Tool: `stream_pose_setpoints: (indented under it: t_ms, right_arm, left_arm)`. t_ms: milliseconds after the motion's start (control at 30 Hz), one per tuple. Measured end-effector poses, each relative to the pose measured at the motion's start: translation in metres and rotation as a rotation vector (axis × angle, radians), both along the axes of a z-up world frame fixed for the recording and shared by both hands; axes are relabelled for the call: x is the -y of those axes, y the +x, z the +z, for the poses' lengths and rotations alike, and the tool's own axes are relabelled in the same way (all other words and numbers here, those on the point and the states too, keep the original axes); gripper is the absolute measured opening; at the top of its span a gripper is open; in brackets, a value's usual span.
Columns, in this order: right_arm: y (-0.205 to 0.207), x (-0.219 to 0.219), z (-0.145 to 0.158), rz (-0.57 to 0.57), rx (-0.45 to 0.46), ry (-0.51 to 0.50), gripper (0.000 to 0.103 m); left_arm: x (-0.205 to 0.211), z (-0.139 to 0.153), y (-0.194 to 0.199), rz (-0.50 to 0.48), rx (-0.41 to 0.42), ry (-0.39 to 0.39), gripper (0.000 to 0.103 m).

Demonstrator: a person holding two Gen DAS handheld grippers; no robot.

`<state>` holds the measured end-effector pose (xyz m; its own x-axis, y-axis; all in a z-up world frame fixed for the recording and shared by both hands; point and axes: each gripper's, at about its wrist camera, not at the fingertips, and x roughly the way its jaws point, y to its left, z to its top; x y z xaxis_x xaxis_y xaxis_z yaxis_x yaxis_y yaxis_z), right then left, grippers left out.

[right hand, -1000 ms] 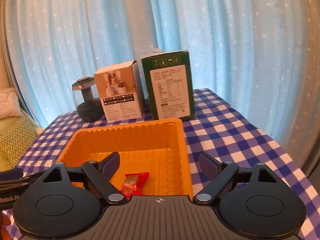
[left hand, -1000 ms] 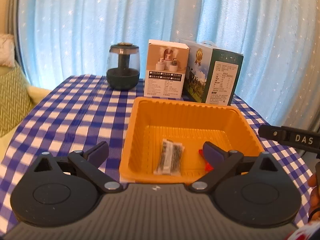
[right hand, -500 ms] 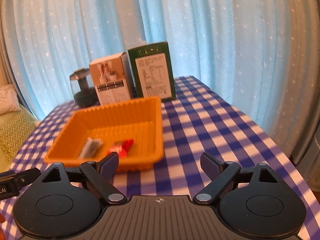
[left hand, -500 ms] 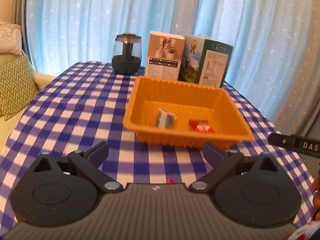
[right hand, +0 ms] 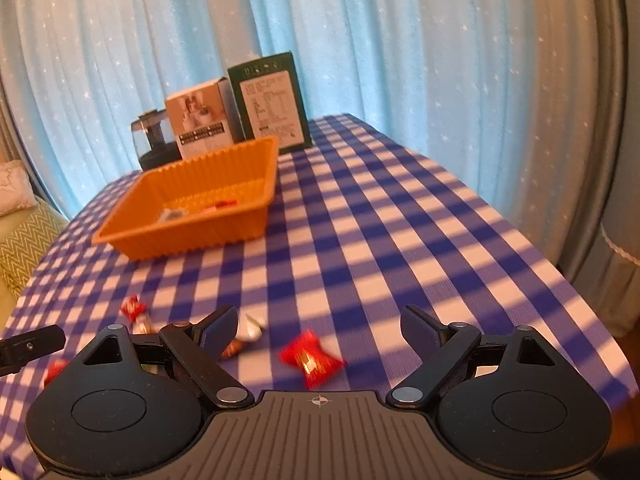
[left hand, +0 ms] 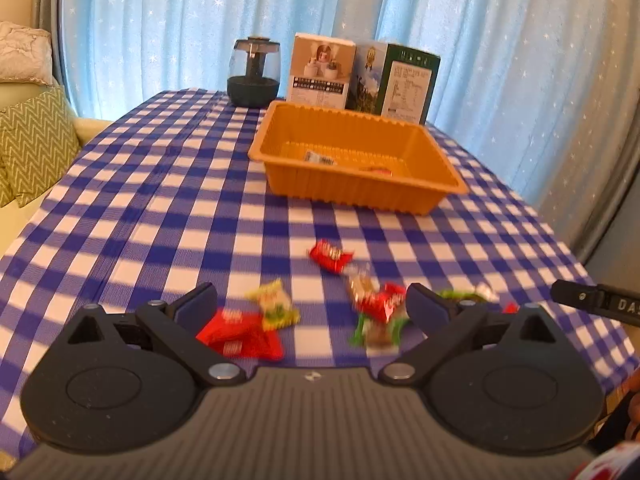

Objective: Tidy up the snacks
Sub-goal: 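Withdraw both grippers from the tray back toward the snack pile, then grasp the large red packet with the left gripper while the right gripper grasps a small red candy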

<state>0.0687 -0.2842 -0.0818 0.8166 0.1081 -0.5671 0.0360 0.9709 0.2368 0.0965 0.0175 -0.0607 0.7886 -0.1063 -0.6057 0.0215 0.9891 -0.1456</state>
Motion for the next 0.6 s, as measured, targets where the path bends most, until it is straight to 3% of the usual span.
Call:
stream_pose_setpoints:
  t_ms: [300, 367, 433, 600]
  right_arm:
    - [0.002, -0.011, -0.007, 0.089, -0.010, -0.097, 0.088]
    - [0.012, -0.015, -0.011, 0.141, -0.032, -0.132, 0.083]
    - [0.023, -0.018, -0.017, 0.188, -0.068, -0.148, 0.070]
    - [0.040, -0.021, -0.033, 0.233, -0.112, -0.182, 0.058]
  left_arm:
    - [-0.008, -0.007, -0.018, -0.010, -0.025, 0.051, 0.100]
    - [-0.010, -0.007, -0.018, -0.010, -0.027, 0.059, 0.100]
    - [-0.012, -0.007, -0.018, -0.012, -0.026, 0.060, 0.100]
    - [-0.016, -0.012, -0.011, -0.030, -0.047, 0.062, 0.099]
